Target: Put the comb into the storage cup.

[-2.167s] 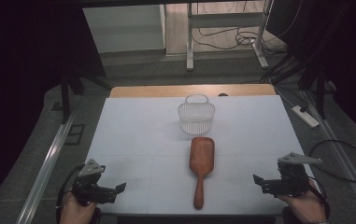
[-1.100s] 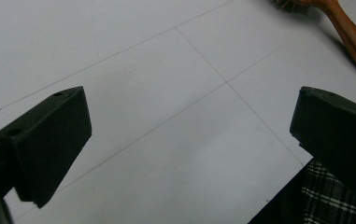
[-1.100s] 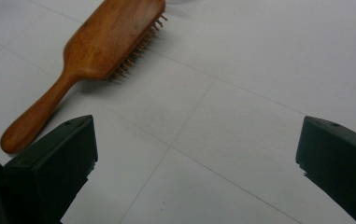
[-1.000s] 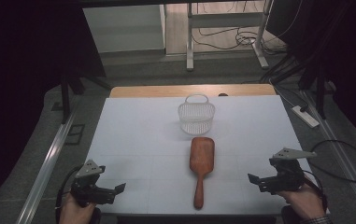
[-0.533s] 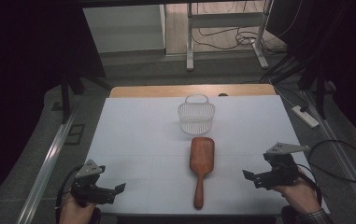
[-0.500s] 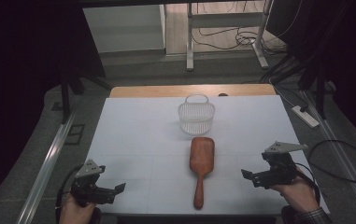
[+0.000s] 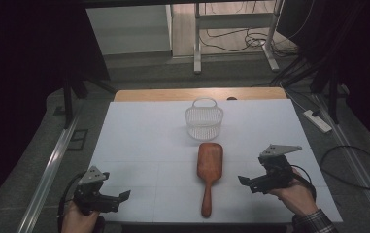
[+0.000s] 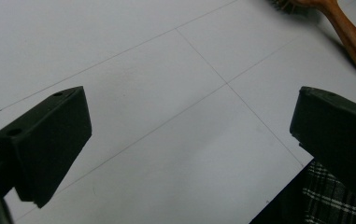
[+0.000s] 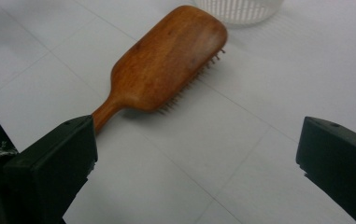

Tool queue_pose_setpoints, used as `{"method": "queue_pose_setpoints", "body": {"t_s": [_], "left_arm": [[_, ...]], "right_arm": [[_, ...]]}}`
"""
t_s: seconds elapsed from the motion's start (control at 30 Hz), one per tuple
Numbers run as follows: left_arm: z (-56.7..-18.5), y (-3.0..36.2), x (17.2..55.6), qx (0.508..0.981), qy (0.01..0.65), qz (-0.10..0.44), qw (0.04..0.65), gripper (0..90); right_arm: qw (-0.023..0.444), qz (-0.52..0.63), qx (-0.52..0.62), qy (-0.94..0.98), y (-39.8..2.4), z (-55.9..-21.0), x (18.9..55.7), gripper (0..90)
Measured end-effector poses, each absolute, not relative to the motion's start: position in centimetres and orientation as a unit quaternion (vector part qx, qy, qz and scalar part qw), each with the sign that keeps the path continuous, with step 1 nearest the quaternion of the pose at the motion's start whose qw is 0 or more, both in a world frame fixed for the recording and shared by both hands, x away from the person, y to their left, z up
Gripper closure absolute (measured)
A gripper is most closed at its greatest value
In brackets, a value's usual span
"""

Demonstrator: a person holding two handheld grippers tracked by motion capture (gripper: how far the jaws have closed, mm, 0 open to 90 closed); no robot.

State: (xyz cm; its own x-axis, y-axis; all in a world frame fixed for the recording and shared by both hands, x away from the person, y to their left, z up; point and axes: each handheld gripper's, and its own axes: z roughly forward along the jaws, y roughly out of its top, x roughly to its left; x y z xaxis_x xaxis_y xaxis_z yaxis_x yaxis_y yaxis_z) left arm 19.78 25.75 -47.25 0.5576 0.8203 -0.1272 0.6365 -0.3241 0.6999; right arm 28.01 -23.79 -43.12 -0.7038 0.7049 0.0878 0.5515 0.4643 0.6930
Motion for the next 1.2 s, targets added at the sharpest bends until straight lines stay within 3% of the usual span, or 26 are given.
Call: {"method": "queue_pose_setpoints", "body": {"t_s": [1.2], "left_arm": [[-47.3, 25.9, 19.8, 0.804, 0.452, 0.122, 0.368, 0.0]], "right_arm": [[0.071, 0.311, 0.303, 0.898, -16.5, -44.5, 29.4, 0.0]]}}
